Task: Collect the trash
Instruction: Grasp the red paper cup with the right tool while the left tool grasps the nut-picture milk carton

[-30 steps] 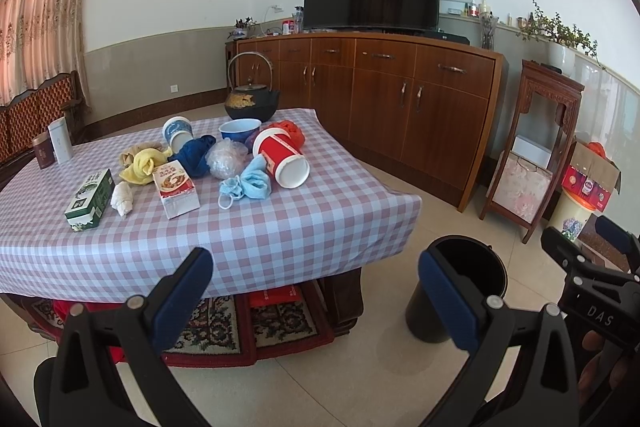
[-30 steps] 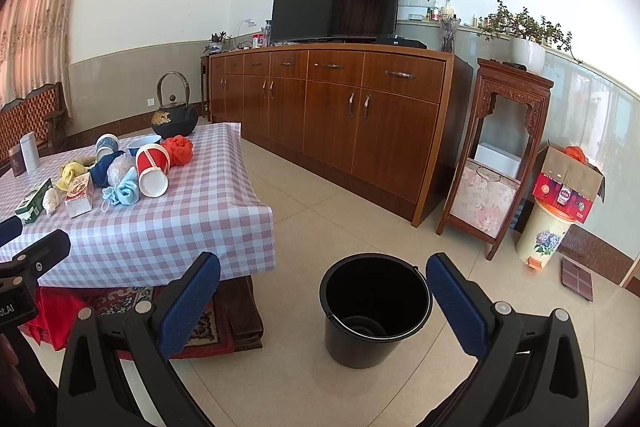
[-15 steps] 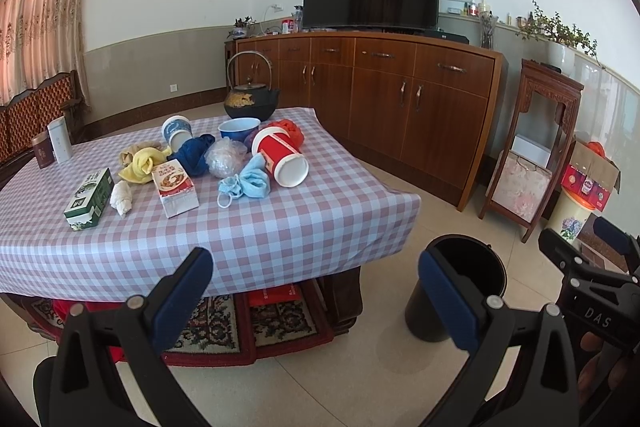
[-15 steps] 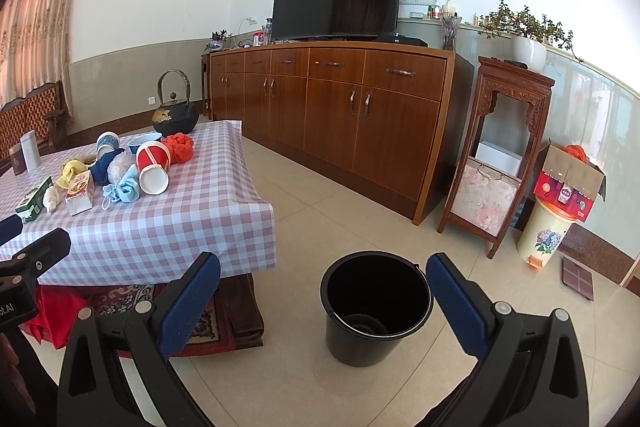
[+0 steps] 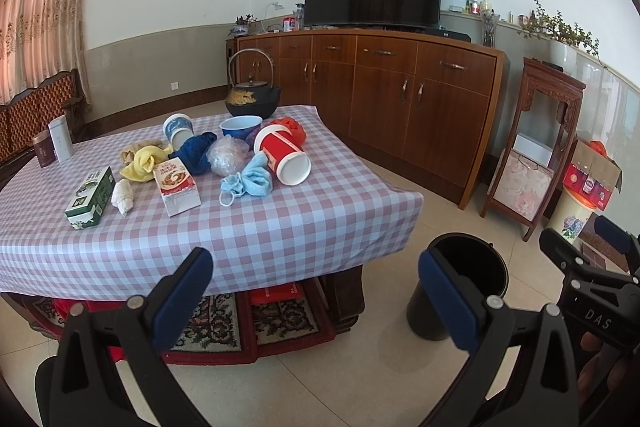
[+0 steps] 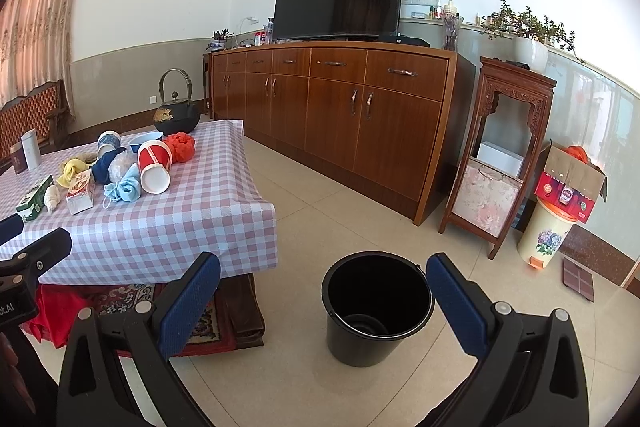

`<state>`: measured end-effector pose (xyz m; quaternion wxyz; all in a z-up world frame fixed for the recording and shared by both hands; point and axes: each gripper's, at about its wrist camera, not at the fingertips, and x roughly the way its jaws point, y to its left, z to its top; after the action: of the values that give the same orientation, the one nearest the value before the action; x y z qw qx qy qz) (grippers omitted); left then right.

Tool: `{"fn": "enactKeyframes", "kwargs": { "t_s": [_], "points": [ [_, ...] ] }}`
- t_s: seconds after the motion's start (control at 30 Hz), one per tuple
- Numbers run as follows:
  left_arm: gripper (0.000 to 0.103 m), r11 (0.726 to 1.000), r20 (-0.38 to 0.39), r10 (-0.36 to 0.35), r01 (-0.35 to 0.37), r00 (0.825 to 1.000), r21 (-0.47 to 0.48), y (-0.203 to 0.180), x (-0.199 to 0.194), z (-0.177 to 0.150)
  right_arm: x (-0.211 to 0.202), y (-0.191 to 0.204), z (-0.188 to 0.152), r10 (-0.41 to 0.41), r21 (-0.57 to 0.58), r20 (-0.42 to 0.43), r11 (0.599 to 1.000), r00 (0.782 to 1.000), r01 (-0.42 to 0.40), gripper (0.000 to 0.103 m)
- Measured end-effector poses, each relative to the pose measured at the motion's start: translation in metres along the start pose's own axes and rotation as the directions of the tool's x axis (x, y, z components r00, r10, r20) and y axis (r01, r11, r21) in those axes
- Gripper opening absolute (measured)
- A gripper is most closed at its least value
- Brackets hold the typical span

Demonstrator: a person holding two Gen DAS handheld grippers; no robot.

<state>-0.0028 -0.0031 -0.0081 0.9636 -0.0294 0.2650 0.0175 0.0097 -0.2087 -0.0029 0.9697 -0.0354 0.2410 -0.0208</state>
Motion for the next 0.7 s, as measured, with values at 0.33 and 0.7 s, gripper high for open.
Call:
{"fn": "enactKeyframes", "kwargs": {
  "t_s": [0.33, 0.7],
  "points": [
    [0.103, 0.997, -0.004, 0.053, -0.053, 0.999, -0.059, 0.032, 0.004, 0.009, 0.008, 0.017, 0.006, 0.094, -0.055, 0.015, 0.994, 0.995, -0.093, 0.103],
    [0.103, 0.971, -0.060, 0.142, -0.150, 0.988, -0.186, 0.103, 0.027, 0.011, 0.042, 0.065, 0.025, 0.260, -0.074, -0.019, 0.962, 0.965, -0.261, 0.103]
  ]
}}
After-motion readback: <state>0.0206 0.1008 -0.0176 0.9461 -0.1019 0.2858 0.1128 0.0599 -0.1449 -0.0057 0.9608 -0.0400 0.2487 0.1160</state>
